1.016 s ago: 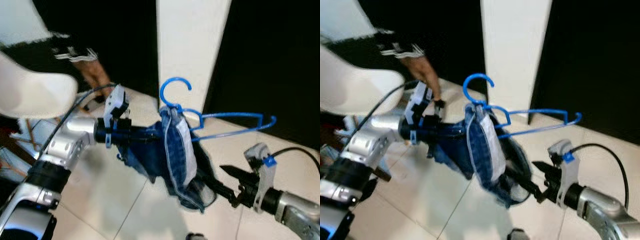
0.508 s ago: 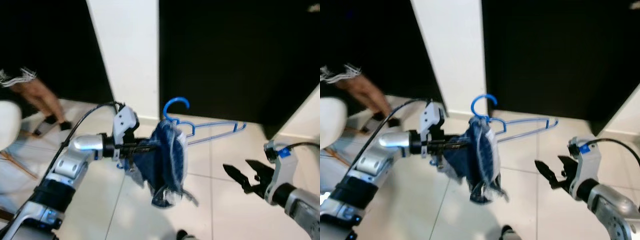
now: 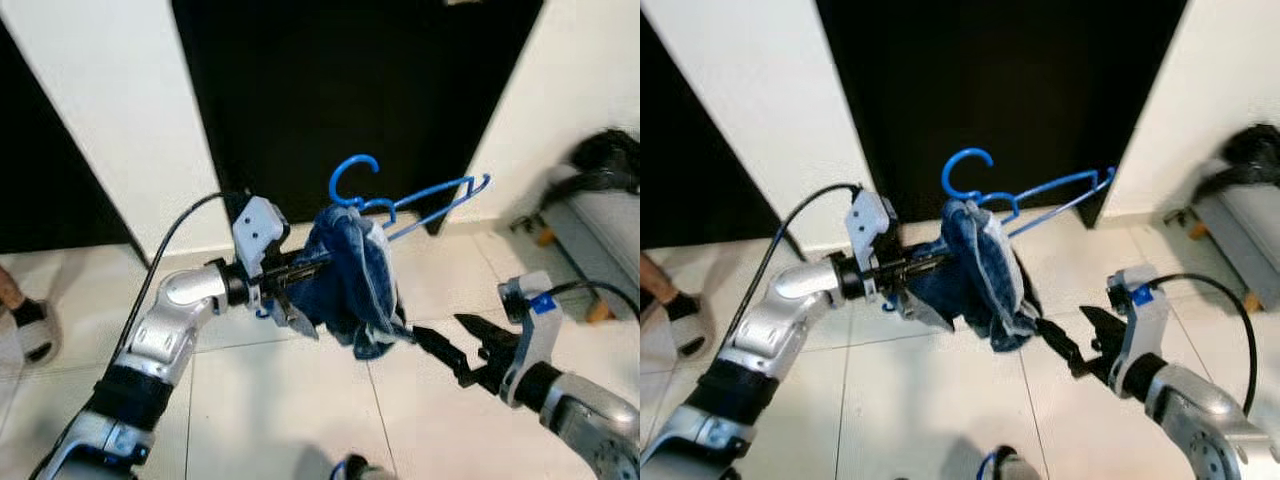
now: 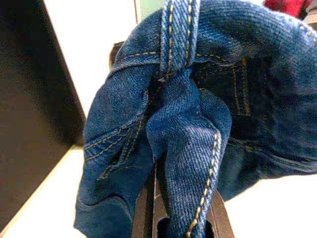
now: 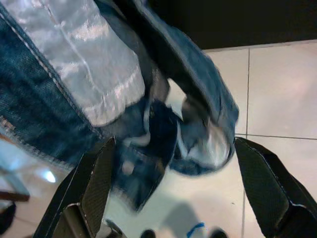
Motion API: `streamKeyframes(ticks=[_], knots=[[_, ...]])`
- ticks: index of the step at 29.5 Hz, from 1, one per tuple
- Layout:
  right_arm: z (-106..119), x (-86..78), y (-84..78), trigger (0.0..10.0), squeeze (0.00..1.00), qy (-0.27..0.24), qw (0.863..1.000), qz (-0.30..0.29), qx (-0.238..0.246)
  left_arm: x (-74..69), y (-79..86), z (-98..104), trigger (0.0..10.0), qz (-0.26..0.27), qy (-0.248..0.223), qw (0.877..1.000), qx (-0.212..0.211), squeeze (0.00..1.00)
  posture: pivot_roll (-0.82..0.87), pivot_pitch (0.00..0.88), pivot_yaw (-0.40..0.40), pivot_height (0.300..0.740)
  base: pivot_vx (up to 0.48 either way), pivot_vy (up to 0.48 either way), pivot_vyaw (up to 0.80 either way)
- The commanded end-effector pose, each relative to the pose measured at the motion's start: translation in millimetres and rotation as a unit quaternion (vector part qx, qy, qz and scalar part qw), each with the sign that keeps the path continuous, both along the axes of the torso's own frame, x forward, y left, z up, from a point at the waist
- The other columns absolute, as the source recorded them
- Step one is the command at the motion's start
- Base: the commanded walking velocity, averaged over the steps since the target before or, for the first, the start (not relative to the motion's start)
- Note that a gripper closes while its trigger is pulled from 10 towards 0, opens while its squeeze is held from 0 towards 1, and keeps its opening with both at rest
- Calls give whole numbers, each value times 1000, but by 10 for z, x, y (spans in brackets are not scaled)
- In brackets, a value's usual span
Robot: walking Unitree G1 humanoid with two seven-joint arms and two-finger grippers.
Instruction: Hang hanger
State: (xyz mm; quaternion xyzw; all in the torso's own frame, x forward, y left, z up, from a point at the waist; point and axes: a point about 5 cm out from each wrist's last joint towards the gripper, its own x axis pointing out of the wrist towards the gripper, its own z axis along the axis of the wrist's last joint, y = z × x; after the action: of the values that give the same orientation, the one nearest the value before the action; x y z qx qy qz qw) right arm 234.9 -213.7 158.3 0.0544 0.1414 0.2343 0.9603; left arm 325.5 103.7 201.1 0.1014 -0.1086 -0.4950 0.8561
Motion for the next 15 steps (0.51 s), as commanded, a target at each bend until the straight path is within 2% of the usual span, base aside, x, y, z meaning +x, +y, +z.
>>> streamKeyframes(ticks=[1, 3, 5, 9, 13, 15], knots=[[5, -20, 15, 10000, 0, 3, 1000, 5, 7, -3, -5, 185, 10000, -15, -29, 999, -20, 0, 5, 201, 60, 740, 0, 0, -800], [14, -16, 23, 10000, 0, 1, 1000, 8, 10, 0, 5, 255, 10000, -24, -32, 999, -27, 0, 5, 200, 60, 740, 0, 0, -800], [49, -16, -3, 10000, 0, -6, 1000, 7, 18, 3, 66, 482, 10000, -57, -45, 997, -41, 0, 4, 200, 64, 740, 0, 0, -800], [107, -29, -55, 10000, 0, -20, 999, 1, 47, 23, 132, 746, 10000, -79, -69, 993, -57, 0, 4, 199, 68, 740, 0, 0, -800], [142, -57, -72, 10000, 0, -31, 997, 6, 72, 24, 139, 901, 10000, -91, -82, 990, -75, 0, 3, 198, 71, 740, 0, 0, -800], [168, -110, -85, 10000, 0, -45, 995, 18, 87, -14, 104, 1062, 10000, -116, -91, 984, -100, 0, 2, 197, 73, 740, 0, 0, -800]])
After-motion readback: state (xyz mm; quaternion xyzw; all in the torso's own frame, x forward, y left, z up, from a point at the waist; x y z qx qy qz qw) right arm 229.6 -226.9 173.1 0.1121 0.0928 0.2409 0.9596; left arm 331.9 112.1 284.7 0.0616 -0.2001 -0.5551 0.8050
